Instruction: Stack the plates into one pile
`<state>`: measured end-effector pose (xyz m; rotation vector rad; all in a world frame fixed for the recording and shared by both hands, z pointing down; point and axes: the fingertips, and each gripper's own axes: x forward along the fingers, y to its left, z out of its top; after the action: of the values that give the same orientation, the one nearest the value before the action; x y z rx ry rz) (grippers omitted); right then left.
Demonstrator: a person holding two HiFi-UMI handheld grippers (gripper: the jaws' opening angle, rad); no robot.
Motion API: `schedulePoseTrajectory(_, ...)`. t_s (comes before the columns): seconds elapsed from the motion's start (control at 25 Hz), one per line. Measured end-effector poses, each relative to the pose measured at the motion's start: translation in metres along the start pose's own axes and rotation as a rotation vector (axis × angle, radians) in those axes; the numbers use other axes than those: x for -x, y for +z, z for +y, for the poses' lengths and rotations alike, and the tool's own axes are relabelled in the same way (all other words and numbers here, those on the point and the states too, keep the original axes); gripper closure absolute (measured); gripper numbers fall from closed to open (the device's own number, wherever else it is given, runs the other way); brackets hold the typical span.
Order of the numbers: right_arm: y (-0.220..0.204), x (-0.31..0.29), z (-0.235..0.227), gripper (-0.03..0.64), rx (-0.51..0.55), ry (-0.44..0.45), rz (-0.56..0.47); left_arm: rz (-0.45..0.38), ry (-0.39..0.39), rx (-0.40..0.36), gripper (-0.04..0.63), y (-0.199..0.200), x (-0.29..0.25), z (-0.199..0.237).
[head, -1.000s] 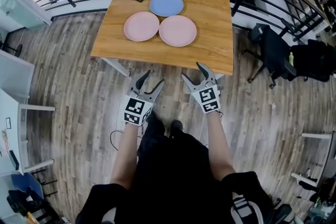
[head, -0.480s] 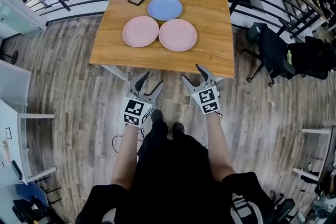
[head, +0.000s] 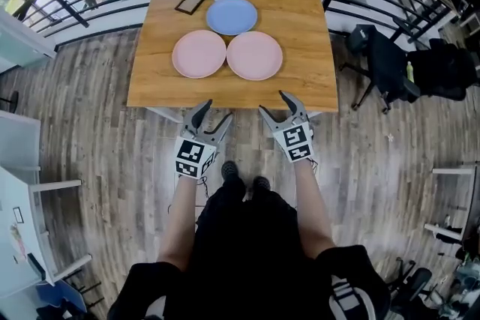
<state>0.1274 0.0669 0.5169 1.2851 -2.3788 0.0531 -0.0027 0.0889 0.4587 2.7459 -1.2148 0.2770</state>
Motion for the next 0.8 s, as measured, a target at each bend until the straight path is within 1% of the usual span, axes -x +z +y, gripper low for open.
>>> schedulePoseTrajectory(0.36, 0.007, -0.026, 0.010, 0.318, -0.019, -0.051, 0.016, 0.003, -0.059, -0.005, 0.337, -0.004, -0.004, 0.033)
schedulePoseTrajectory(0.8, 0.012, -0.044, 0.033, 0.322, -0.012, -0.058, 0.029, -0.006, -0.067, 0.007, 0.337, -0.011, 0.009, 0.058)
